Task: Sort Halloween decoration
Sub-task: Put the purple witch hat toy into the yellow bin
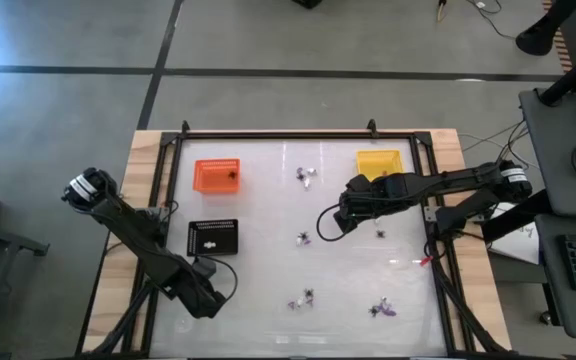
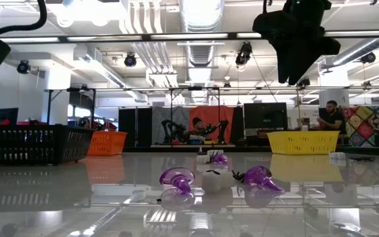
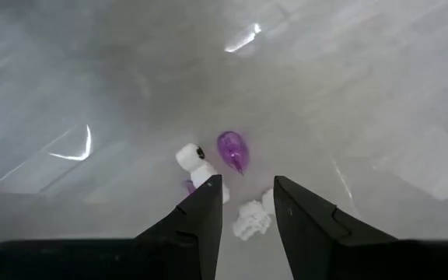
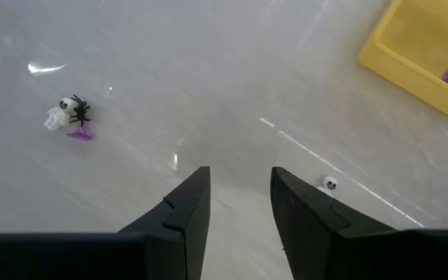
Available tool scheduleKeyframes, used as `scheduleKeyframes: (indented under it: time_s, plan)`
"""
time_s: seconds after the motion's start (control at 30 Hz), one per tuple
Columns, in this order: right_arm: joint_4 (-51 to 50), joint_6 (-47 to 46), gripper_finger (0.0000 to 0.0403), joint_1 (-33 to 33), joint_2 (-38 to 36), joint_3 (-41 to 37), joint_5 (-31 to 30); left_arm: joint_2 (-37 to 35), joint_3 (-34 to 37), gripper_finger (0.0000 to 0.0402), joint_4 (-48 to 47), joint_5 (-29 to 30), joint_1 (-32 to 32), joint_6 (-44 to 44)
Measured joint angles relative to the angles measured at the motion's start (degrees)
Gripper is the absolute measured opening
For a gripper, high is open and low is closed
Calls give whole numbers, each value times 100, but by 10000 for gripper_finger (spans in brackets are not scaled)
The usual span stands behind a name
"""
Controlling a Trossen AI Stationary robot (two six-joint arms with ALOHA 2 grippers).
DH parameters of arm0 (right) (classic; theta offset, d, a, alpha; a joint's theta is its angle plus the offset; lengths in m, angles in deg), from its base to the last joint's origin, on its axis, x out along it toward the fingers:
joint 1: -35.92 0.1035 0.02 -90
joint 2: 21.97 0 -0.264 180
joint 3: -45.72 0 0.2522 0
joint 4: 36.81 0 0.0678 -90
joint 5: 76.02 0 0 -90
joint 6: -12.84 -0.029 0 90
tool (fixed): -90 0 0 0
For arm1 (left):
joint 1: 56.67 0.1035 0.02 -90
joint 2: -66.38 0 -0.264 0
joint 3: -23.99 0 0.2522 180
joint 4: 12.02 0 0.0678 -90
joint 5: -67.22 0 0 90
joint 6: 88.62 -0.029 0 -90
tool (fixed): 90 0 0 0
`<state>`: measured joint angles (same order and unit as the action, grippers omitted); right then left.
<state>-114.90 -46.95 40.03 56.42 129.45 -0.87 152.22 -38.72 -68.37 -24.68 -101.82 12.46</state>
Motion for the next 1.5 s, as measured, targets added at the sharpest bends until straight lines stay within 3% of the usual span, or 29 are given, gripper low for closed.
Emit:
scheduleKeyframes:
  time_s: [0.9, 1.5]
  plan:
    - [22, 255, 128, 0, 2, 1, 3, 152, 0, 99, 13, -39, 176, -2]
    - [22, 350, 128, -1, 2, -1, -4, 412, 0, 75, 116, -60, 176, -2]
